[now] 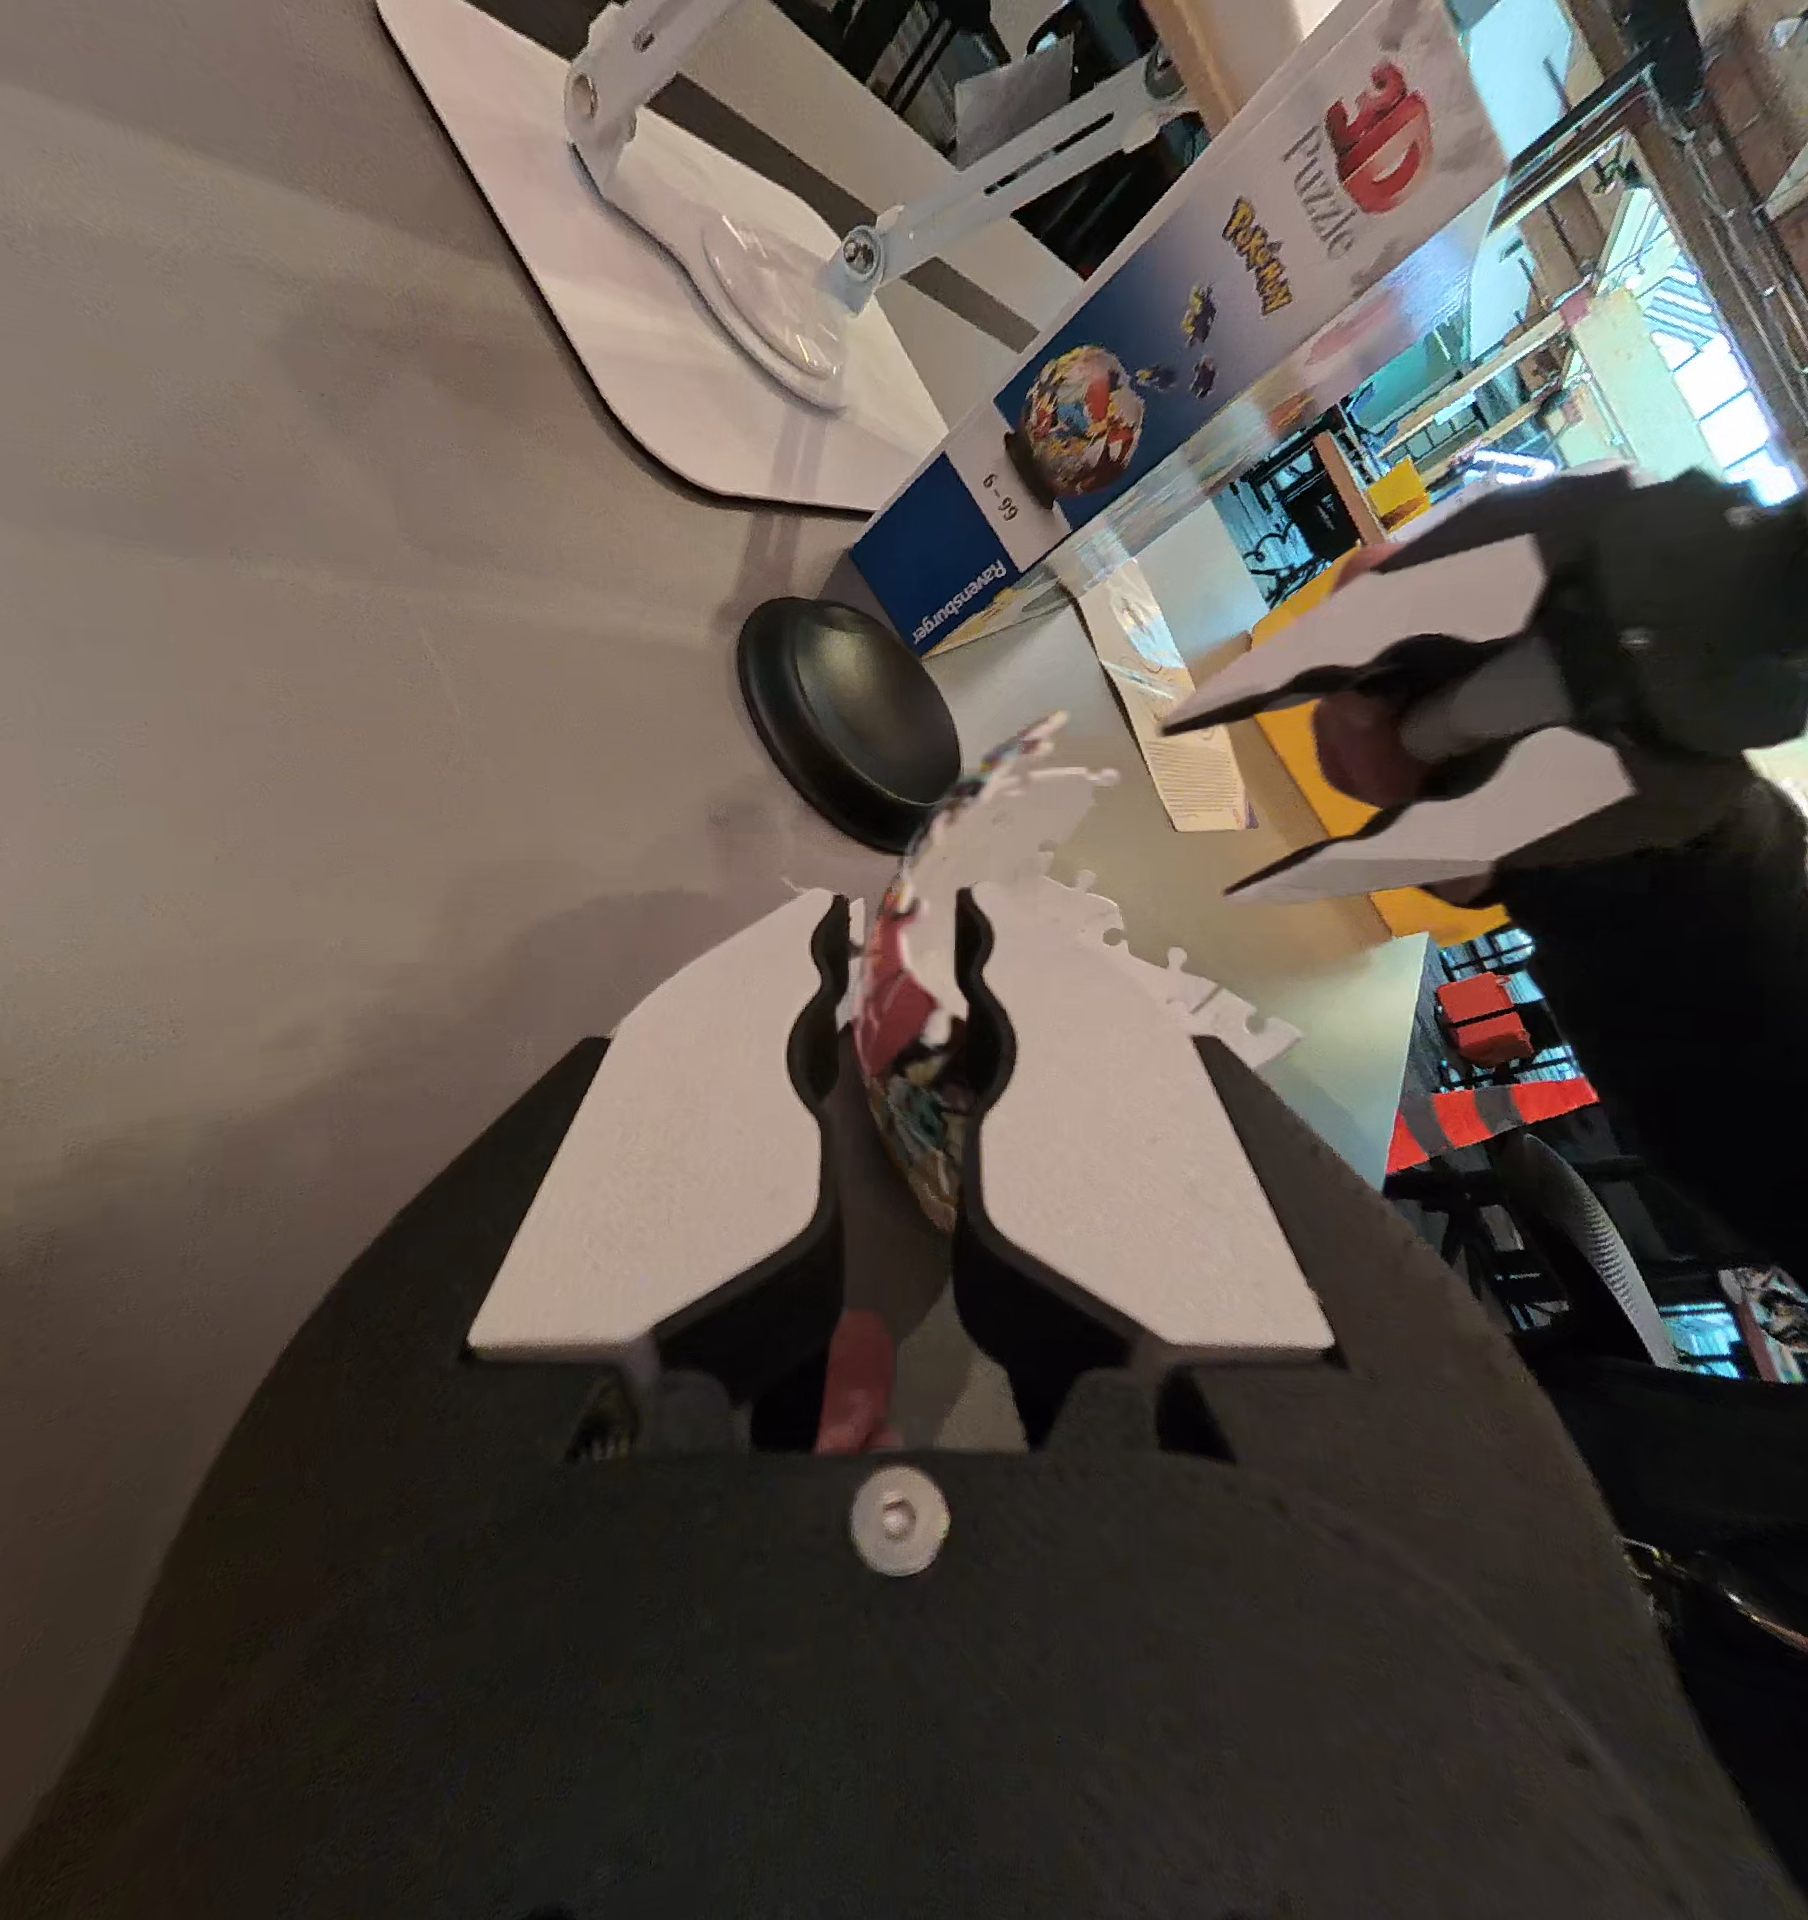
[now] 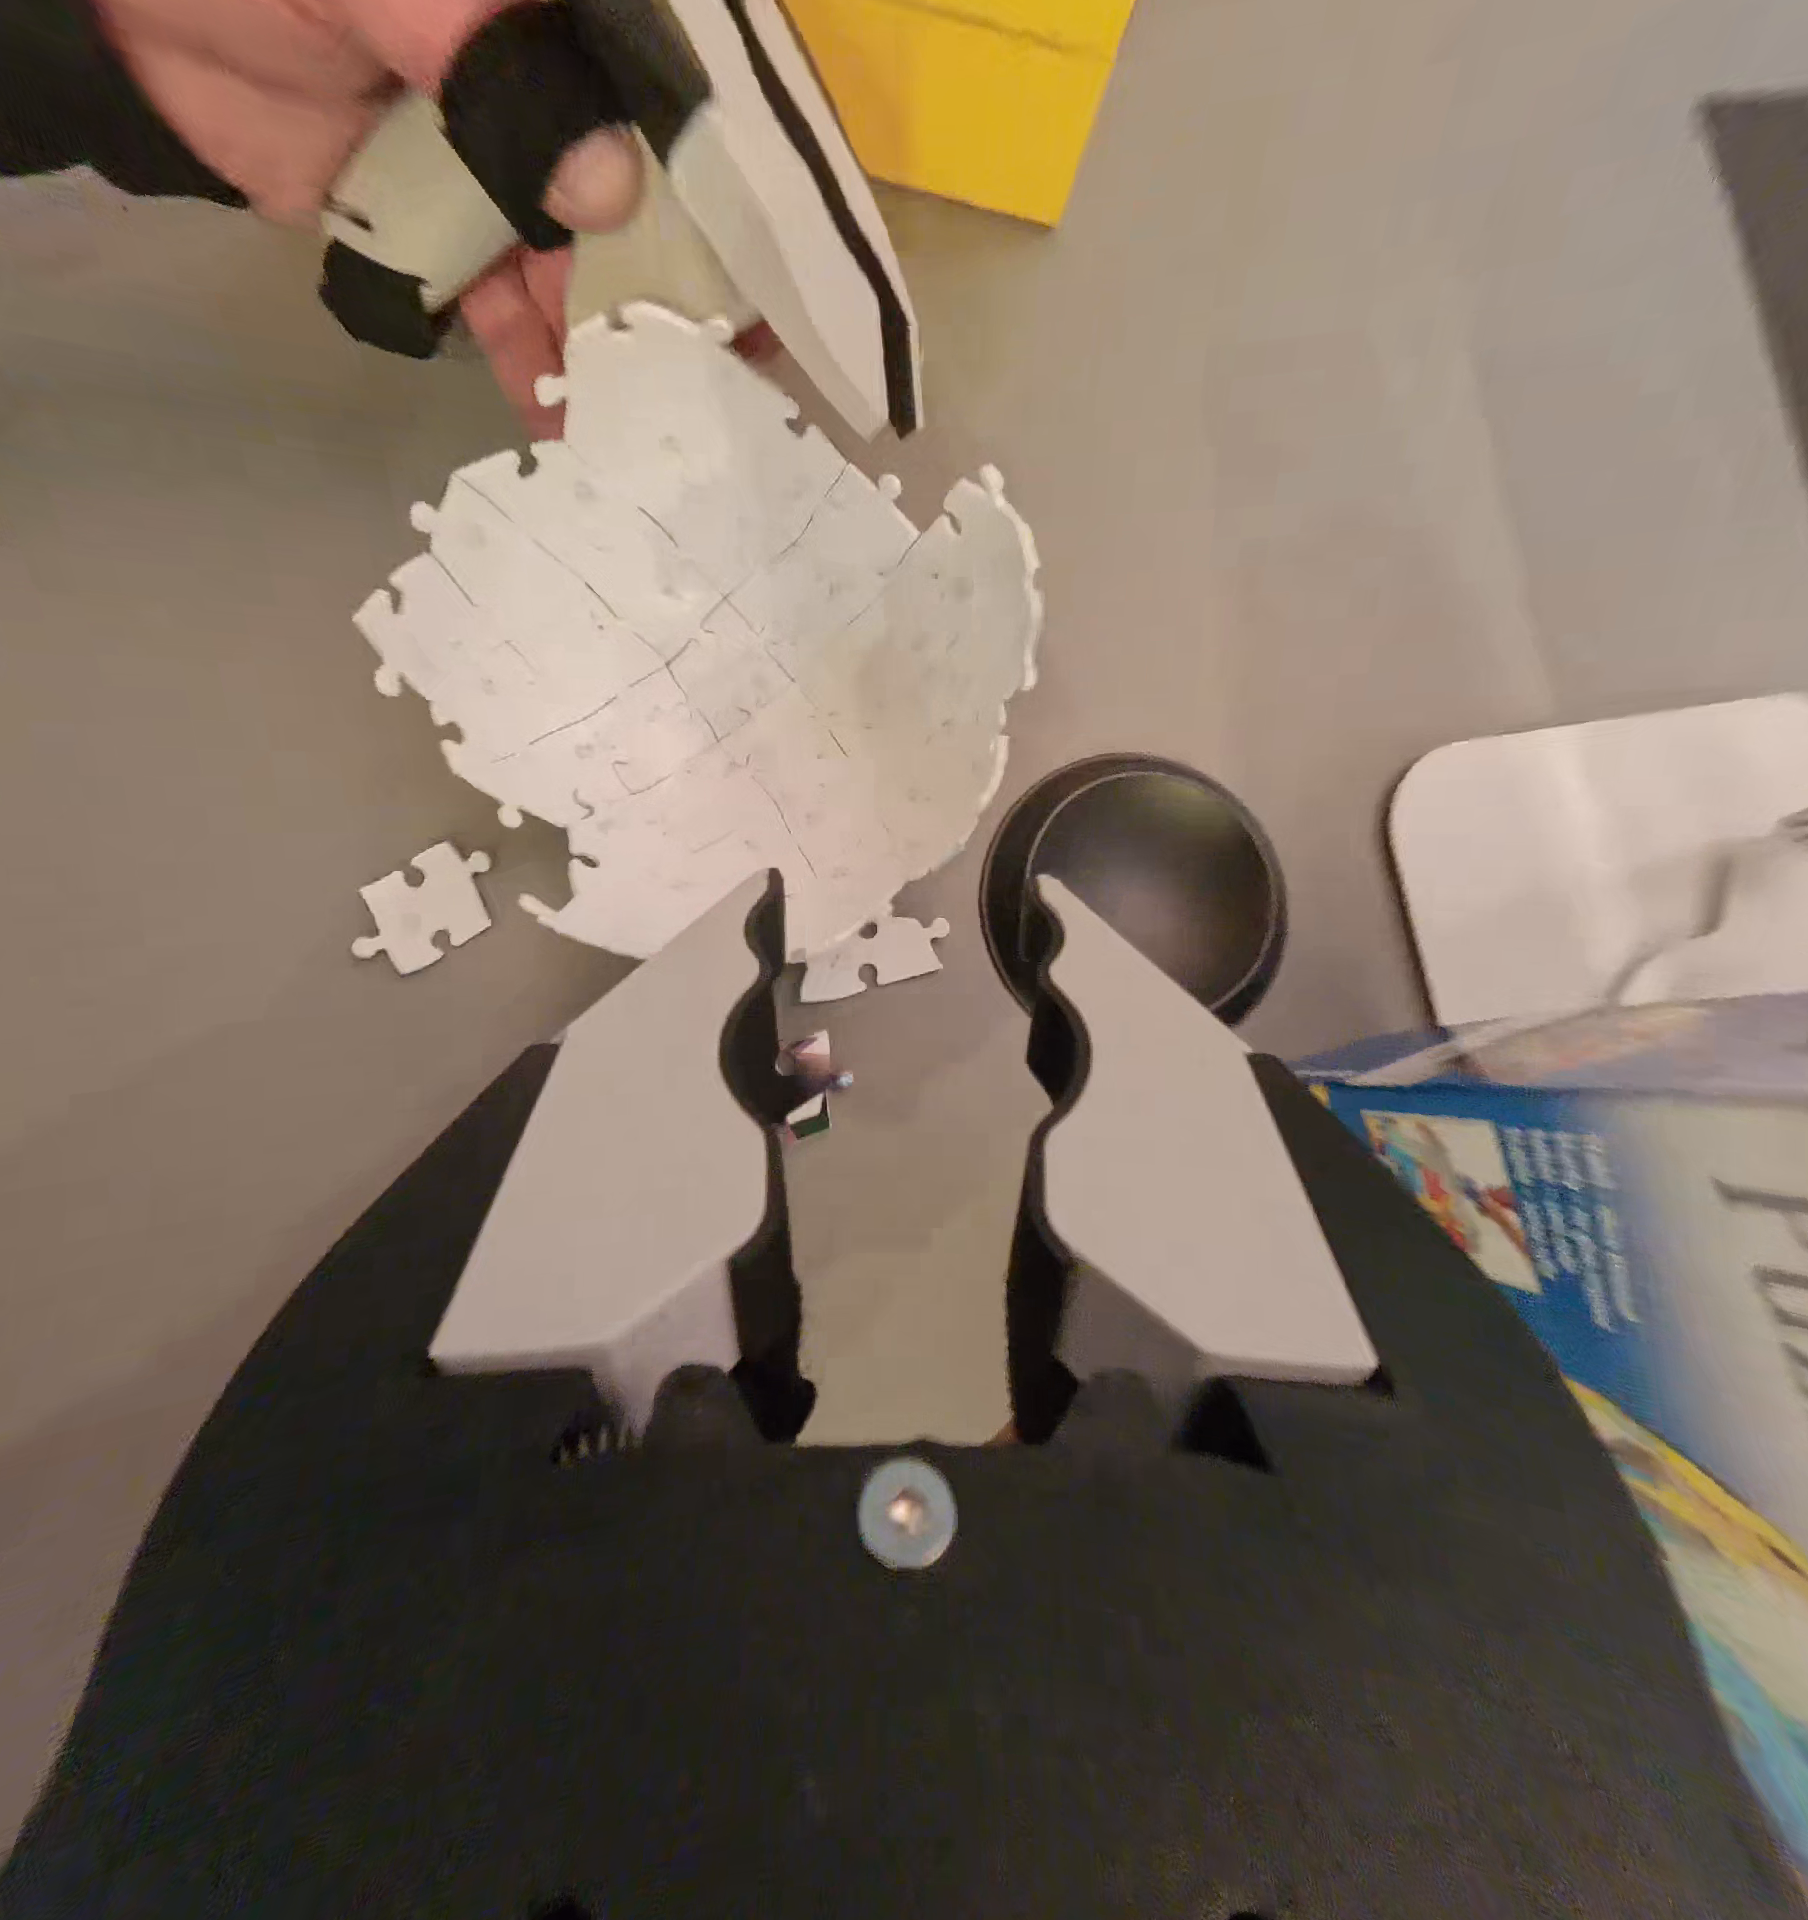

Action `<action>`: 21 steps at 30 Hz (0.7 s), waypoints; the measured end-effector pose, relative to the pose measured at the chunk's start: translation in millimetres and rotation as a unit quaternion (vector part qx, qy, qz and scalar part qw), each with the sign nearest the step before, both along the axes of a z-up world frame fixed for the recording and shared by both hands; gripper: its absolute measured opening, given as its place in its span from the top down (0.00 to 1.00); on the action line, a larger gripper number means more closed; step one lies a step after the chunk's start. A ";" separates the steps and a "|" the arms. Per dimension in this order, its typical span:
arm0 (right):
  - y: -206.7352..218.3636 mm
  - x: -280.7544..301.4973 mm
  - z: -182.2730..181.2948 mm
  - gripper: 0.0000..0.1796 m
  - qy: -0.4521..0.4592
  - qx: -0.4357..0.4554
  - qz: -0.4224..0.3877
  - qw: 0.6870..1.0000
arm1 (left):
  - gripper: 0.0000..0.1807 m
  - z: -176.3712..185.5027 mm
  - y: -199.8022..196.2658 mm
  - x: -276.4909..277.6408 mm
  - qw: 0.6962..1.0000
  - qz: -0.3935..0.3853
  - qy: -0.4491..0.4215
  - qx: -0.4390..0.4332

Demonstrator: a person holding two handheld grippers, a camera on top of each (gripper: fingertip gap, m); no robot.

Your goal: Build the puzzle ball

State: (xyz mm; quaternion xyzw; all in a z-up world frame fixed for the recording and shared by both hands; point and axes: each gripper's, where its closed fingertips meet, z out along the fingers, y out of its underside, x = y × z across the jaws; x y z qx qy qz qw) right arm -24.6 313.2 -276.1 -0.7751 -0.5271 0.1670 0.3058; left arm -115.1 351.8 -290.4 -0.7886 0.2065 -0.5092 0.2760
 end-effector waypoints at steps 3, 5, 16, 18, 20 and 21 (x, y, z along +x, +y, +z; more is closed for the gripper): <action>18.7 -7.8 -17.3 0.77 0.003 -0.027 -0.035 0.999 | 0.90 0.6 -1.7 -1.4 1.000 0.000 0.001 0.001; 26.2 -15.6 -22.9 0.78 0.029 -0.069 -0.051 0.996 | 0.90 -0.1 -2.6 -1.4 1.000 0.001 -0.001 0.000; 29.2 -40.0 -52.5 0.94 0.004 -0.162 -0.018 0.987 | 0.90 -1.1 -6.1 5.3 1.000 -0.017 -0.003 -0.001; 29.4 -43.0 -50.1 0.97 0.016 -0.166 -0.015 0.986 | 0.90 -0.5 -6.6 4.8 1.000 -0.020 -0.002 0.000; 30.5 -44.7 -47.9 0.98 0.025 -0.162 -0.017 0.986 | 0.89 0.2 -6.3 2.6 1.000 -0.022 0.004 0.003; 30.6 -45.6 -46.7 0.98 0.030 -0.160 -0.018 0.987 | 0.89 1.2 -5.9 1.4 1.000 -0.023 0.006 0.004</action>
